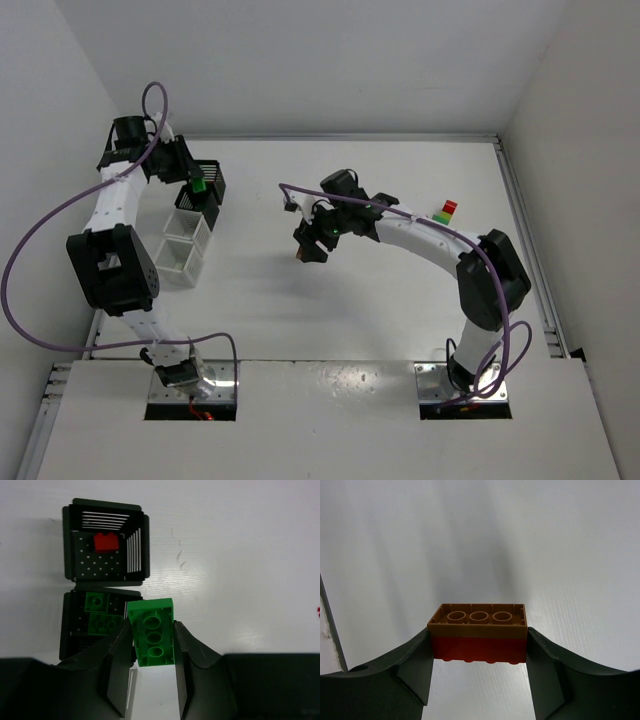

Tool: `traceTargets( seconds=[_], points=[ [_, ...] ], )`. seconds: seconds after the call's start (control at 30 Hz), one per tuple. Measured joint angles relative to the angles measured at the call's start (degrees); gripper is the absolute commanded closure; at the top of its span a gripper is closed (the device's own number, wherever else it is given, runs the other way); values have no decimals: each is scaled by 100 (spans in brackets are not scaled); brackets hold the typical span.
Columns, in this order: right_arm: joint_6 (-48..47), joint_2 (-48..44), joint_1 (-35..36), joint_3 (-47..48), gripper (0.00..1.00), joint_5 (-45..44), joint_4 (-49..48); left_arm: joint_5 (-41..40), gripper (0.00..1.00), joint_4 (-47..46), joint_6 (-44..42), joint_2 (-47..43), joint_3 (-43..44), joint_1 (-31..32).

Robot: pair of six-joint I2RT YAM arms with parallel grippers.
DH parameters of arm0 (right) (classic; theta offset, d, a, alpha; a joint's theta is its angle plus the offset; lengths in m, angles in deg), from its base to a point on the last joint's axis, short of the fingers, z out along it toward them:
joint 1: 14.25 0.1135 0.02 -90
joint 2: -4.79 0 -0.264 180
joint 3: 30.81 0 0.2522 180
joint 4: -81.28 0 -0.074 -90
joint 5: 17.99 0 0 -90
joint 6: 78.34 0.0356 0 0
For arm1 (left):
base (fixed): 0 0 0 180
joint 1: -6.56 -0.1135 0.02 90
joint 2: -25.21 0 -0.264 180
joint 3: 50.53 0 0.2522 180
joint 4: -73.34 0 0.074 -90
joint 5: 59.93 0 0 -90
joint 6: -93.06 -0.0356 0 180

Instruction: Sort the legos into containers by color

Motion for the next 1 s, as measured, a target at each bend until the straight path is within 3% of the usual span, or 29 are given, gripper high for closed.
traceTargets(
  seconds=[0.27,0.5,0.67,0.87,1.0],
  points=[
    [-4,0,0,0,100,-2,0,-826,59,-184,44,0,-243,0],
    [-4,0,0,2,100,-2,0,-1095,35,-223,39,0,-546,0],
    [-4,2,0,33,100,-4,7,-1078,35,-245,33,0,-579,-9],
    [70,2,0,114,100,37,-59,715,43,-221,-118,-13,-584,-79],
    [149,2,4,197,100,85,-109,1803,42,-83,-247,-188,-776,284]
  ],
)
